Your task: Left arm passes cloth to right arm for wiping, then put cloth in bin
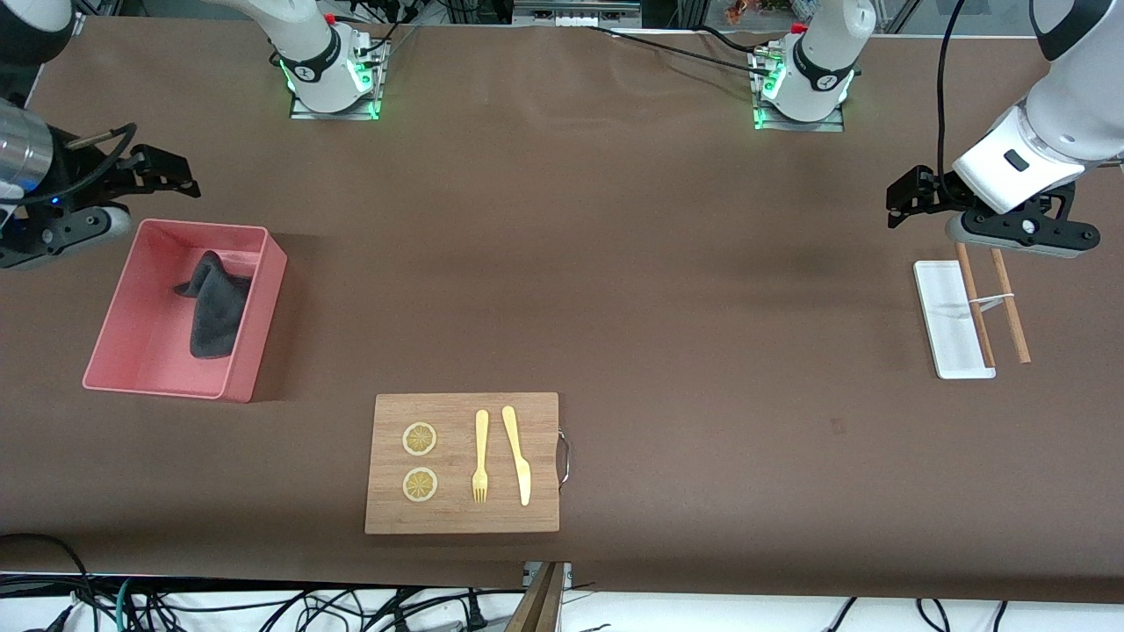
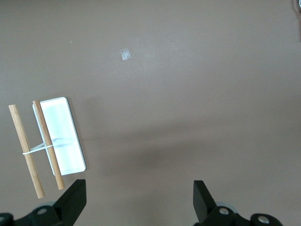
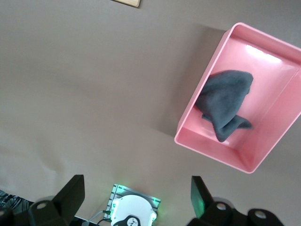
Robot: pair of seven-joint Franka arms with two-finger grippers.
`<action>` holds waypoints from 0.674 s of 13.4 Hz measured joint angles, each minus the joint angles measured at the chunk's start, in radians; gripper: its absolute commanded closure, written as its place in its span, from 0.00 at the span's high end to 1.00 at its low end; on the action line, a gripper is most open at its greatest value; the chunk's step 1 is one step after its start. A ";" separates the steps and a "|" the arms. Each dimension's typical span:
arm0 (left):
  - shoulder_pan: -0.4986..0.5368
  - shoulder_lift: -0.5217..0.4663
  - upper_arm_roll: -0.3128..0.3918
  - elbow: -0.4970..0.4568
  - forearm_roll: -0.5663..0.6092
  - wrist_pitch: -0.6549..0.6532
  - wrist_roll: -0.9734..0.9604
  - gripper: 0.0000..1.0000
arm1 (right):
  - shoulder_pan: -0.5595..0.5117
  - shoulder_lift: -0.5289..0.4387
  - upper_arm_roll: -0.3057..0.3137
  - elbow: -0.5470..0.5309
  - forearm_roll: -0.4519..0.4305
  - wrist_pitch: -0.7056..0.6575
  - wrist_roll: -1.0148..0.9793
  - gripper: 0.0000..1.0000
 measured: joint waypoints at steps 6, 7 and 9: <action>0.000 0.000 0.000 0.000 0.000 0.000 0.000 1.00 | -0.282 -0.190 0.367 -0.266 -0.061 0.167 0.170 1.00; 0.000 0.000 0.000 0.000 0.000 0.000 0.000 1.00 | -0.285 -0.241 0.394 -0.335 -0.076 0.202 0.204 1.00; 0.000 0.000 0.000 0.000 0.000 0.000 0.000 1.00 | -0.288 -0.305 0.424 -0.420 -0.107 0.248 0.241 1.00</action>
